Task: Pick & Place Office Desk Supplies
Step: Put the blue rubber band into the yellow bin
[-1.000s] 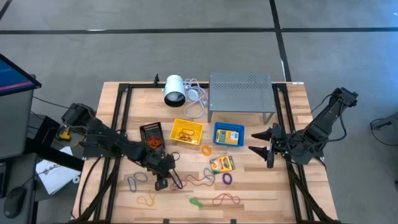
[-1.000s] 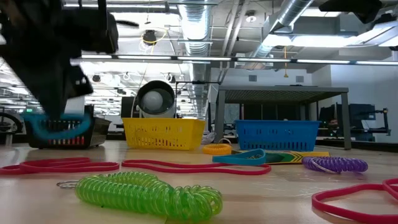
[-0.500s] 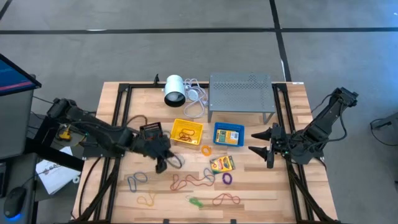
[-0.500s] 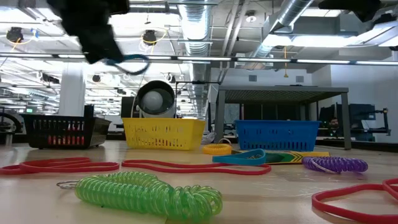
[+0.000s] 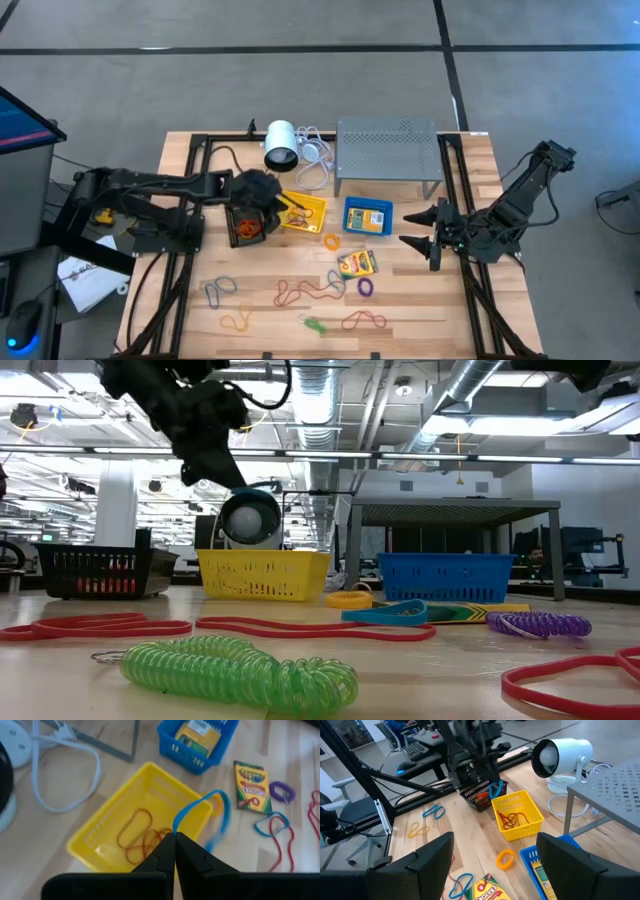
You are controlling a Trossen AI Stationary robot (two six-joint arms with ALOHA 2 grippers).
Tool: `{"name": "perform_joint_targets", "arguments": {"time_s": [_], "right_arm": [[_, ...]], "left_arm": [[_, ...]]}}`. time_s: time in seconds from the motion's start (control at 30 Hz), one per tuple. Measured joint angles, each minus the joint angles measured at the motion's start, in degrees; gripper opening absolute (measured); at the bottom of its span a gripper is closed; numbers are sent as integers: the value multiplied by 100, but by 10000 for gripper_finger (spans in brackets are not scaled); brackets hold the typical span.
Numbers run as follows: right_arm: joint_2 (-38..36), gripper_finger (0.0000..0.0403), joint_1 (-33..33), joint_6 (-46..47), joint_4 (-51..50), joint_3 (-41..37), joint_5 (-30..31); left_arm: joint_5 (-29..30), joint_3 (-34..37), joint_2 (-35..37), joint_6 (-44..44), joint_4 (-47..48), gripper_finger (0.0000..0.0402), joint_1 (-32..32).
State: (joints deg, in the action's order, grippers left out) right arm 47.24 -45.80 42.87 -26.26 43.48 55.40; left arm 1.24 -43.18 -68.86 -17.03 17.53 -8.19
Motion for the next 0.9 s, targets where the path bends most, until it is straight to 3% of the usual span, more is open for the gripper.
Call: {"name": "perform_joint_targets", "arguments": {"time_s": [0.27, 0.63, 0.9], "right_arm": [[1, 280, 0, -136, 14, 0, 0], [2, 280, 0, -133, 17, 0, -2], [2, 280, 0, -132, 17, 0, -62]], "left_arm": [[-455, 0, -400, 211, -52, 0, -494], [-472, 0, -1316, 326, -317, 3, -612], [-478, 0, -1329, 338, -549, 62, -612]]}}
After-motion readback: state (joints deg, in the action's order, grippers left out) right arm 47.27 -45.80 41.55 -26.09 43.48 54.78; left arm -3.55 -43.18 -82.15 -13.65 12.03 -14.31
